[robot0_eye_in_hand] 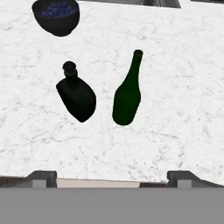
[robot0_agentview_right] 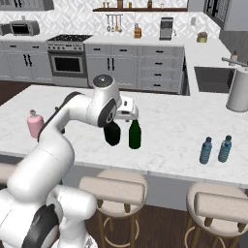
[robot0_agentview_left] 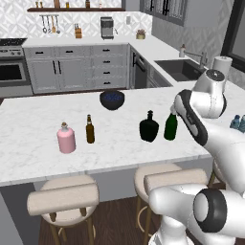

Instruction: Move the plastic bottles in the middle to the plastics group, and the glass bottles in the middle to the glass group.

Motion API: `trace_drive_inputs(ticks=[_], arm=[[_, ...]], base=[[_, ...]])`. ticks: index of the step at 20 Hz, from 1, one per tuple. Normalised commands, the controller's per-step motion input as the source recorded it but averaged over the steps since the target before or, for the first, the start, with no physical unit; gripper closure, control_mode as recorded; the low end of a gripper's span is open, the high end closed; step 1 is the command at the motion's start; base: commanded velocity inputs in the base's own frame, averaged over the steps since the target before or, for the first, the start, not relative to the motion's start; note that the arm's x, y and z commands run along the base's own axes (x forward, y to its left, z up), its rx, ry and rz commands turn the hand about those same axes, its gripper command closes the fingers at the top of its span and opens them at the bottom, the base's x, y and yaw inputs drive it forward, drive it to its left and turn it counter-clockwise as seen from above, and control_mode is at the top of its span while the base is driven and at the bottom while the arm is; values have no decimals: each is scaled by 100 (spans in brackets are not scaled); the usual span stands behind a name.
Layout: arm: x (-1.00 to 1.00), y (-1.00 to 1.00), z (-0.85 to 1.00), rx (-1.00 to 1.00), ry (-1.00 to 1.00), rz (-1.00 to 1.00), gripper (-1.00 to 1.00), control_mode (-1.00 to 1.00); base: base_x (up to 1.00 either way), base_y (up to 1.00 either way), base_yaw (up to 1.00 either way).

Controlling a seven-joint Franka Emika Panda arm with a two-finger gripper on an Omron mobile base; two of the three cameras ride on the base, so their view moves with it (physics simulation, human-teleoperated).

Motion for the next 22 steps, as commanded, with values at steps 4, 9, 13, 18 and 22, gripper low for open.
trace_drive_inputs(ticks=[4,9,13,18,22], arm=[[4,-8,-11,0,-6,0,-100,-100],[2,-22,0,0,-15,0,-100,-100],[21,-2,-4,0,-4,0,-100,-100],[33,0,-4,0,0,0,-100,-100],[12,-1,-4,0,0,0,-100,-100]], base=[[0,0,0],[0,0,0],[0,0,0],[0,0,0],[0,0,0]])
